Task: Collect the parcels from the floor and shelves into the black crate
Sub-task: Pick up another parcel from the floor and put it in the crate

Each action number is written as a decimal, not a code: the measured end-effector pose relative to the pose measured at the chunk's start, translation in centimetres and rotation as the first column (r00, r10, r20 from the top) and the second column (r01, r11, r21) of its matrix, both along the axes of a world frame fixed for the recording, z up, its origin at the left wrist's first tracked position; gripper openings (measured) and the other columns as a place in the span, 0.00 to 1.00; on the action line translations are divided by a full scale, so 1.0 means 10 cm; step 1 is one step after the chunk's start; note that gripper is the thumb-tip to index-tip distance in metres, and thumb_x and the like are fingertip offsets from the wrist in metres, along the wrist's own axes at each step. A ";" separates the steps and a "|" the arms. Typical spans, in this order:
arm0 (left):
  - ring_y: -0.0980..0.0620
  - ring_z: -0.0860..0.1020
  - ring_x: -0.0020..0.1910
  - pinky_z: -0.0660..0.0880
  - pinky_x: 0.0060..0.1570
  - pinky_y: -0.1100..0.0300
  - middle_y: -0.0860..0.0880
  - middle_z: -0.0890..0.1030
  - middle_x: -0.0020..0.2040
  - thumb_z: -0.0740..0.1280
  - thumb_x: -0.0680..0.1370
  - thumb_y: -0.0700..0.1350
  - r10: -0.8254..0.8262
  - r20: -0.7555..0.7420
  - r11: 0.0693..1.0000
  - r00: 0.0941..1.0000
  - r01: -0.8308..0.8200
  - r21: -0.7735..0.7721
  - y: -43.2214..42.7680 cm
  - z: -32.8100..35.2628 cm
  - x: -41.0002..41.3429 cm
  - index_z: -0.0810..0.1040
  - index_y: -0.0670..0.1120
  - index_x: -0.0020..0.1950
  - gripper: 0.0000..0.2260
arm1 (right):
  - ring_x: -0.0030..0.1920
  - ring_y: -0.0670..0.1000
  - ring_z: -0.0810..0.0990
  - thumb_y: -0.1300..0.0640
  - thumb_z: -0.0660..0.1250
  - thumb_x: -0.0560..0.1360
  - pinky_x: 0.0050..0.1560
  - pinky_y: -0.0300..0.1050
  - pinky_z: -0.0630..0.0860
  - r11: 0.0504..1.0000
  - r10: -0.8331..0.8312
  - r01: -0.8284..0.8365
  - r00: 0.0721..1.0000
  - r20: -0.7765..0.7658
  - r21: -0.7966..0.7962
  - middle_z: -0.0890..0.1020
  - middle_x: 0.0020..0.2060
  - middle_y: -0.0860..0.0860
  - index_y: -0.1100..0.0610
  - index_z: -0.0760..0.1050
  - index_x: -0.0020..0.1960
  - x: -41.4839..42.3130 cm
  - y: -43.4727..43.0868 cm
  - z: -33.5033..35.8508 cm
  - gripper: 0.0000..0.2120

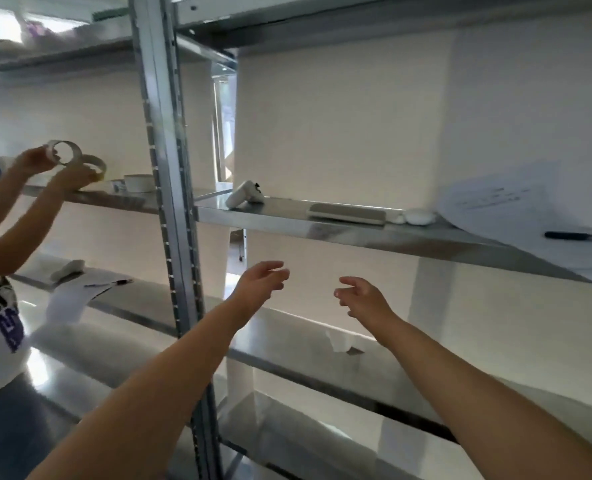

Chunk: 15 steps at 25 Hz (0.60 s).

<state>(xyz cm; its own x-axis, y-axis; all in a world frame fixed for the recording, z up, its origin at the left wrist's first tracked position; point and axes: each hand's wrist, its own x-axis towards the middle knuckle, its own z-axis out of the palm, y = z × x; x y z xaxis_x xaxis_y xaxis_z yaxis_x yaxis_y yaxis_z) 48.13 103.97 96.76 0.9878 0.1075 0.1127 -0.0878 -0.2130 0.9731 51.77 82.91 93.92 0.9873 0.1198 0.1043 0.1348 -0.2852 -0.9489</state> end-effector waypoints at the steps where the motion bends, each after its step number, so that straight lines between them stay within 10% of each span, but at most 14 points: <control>1: 0.51 0.78 0.52 0.70 0.54 0.57 0.48 0.80 0.55 0.65 0.77 0.48 -0.028 0.000 1.000 1.000 0.028 -0.014 -0.22 0.02 -0.01 0.73 0.47 0.64 0.16 | 0.47 0.49 0.78 0.55 0.66 0.74 0.50 0.43 0.73 0.999 -0.036 0.036 0.999 -0.001 0.006 0.79 0.48 0.52 0.54 0.72 0.63 -0.08 -0.26 0.03 0.18; 15: 0.50 0.78 0.54 0.71 0.56 0.54 0.50 0.80 0.54 0.67 0.76 0.50 -0.544 -0.015 0.838 0.839 0.544 0.030 -4.13 0.19 -1.18 0.75 0.47 0.61 0.15 | 0.47 0.47 0.79 0.52 0.66 0.73 0.43 0.38 0.75 0.822 -0.569 0.567 0.821 0.035 0.056 0.79 0.46 0.47 0.52 0.70 0.64 -2.38 -4.12 0.27 0.20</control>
<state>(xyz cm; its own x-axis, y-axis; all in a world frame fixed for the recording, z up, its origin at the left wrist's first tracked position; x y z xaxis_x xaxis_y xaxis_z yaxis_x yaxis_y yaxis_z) 36.29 62.64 98.65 0.8868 -0.4510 0.1005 -0.1928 -0.1635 0.9675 27.95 41.70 96.67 0.8724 -0.4665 0.1457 0.0067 -0.2867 -0.9580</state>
